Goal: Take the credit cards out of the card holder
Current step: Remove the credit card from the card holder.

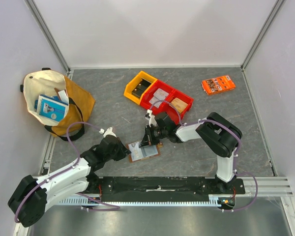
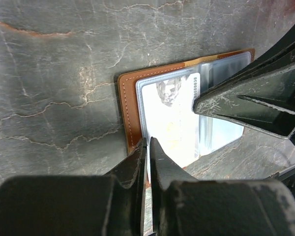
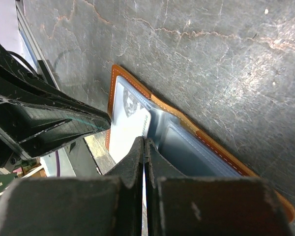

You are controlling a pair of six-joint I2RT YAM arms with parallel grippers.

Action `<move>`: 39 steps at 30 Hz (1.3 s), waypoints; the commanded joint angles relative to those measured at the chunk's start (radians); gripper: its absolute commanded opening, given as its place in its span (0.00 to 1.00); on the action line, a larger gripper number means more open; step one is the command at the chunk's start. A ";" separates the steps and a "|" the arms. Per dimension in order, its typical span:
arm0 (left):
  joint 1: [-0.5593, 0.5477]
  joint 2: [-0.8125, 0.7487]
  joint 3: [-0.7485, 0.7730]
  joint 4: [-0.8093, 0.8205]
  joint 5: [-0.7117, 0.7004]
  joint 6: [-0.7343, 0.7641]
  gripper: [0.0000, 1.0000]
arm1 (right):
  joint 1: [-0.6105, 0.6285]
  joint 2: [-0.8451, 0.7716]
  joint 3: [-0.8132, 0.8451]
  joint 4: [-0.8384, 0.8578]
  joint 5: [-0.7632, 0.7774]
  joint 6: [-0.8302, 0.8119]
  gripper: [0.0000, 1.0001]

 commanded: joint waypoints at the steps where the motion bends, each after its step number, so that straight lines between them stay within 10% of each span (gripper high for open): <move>1: -0.002 0.017 0.071 0.006 0.001 0.053 0.11 | -0.002 -0.013 -0.011 -0.032 0.023 -0.038 0.00; 39: -0.013 0.301 0.177 -0.149 0.059 0.136 0.02 | -0.012 -0.058 -0.005 -0.150 0.109 -0.110 0.00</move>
